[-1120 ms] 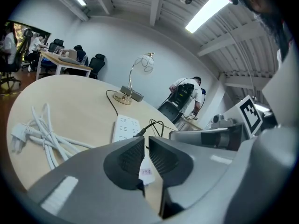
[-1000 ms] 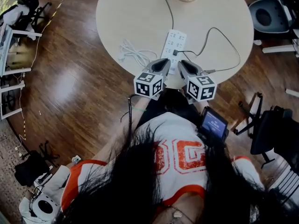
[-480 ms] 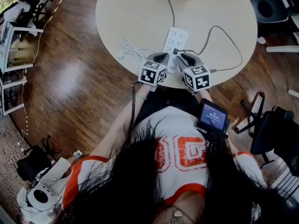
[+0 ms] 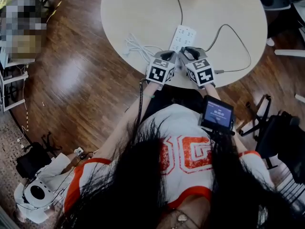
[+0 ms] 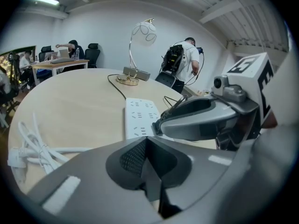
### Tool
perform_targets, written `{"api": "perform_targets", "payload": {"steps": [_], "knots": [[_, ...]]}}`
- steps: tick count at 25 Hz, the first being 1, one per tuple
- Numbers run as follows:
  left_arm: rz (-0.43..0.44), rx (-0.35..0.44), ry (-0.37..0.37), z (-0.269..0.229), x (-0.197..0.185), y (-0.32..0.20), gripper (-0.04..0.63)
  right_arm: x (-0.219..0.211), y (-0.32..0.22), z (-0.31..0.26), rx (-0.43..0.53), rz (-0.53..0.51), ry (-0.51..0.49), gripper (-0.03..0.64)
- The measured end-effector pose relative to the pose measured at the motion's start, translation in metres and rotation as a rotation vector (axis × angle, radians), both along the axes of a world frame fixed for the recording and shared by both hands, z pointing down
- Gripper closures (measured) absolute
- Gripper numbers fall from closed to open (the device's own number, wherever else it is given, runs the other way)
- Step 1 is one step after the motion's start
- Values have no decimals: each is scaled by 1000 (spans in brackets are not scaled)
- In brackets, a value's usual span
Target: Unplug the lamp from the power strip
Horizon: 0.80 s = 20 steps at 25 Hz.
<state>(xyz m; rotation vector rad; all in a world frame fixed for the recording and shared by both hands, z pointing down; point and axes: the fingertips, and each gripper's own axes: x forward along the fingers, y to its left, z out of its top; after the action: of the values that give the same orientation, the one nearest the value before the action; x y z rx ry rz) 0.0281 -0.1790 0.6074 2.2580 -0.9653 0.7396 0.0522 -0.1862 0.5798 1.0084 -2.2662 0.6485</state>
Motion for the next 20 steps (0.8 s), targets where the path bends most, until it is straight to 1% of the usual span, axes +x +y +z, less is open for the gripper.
{"api": "perform_targets", "payload": {"steps": [3,6,9,13,15,20], "knots": [[-21,-10,26,-4,3,2,595,-1,-1,3,14,-40,41,509],[-16,-1,13,-4,4,3,595,-1,-5,7,39,-91,103,507],[-28,7,14,-4,1,2,595,-6,-6,7,53,-150,143,503],[-24,5,6,-6,0,1,595,-13,-6,6,79,-229,223,517],[-23,3,1,-6,1,1,595,-12,-6,6,78,-228,235,525],[-30,-13,2,-5,1,1,595,-12,-7,4,86,-210,207,531]]}}
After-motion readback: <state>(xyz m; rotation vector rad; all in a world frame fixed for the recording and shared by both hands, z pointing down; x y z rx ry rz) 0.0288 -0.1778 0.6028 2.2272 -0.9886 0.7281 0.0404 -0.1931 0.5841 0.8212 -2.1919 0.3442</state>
